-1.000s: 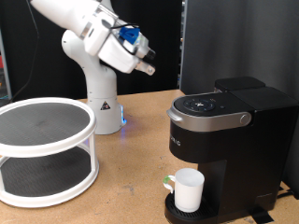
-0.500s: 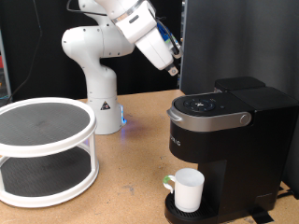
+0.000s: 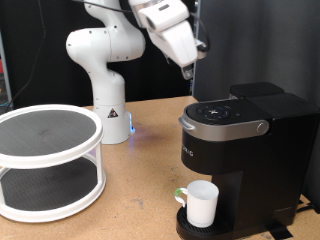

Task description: Make a cup of coffee with the keurig machine

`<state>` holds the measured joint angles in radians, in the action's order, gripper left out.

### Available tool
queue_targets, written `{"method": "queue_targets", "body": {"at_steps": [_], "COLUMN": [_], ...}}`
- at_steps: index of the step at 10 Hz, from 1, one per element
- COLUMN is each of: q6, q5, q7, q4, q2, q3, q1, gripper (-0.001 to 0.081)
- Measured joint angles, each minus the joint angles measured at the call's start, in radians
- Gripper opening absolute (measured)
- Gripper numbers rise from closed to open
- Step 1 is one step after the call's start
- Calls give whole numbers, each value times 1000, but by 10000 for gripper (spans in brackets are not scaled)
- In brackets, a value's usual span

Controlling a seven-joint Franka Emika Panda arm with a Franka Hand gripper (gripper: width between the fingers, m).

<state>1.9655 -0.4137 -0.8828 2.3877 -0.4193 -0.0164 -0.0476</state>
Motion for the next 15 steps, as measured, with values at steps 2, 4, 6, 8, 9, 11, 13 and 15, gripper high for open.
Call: {"method": "queue_targets", "body": {"at_steps": [2, 4, 6, 8, 9, 11, 13, 15], "q6": [-2, -11, 12, 84, 108, 127, 133, 133], "q5": [89, 106, 106, 113, 130, 153, 159, 159], "q7": [116, 142, 146, 196, 233, 288, 303, 304], "q4": [-59, -91, -85, -86, -94, -128, -160, -173], "q2": [26, 64, 67, 89, 108, 158, 203, 219], "q3": [64, 77, 85, 110, 125, 142, 145, 145], "q1": [0, 8, 8, 8, 8, 8, 8, 8], "gripper": [801, 801, 801, 801, 801, 801, 801, 801]}}
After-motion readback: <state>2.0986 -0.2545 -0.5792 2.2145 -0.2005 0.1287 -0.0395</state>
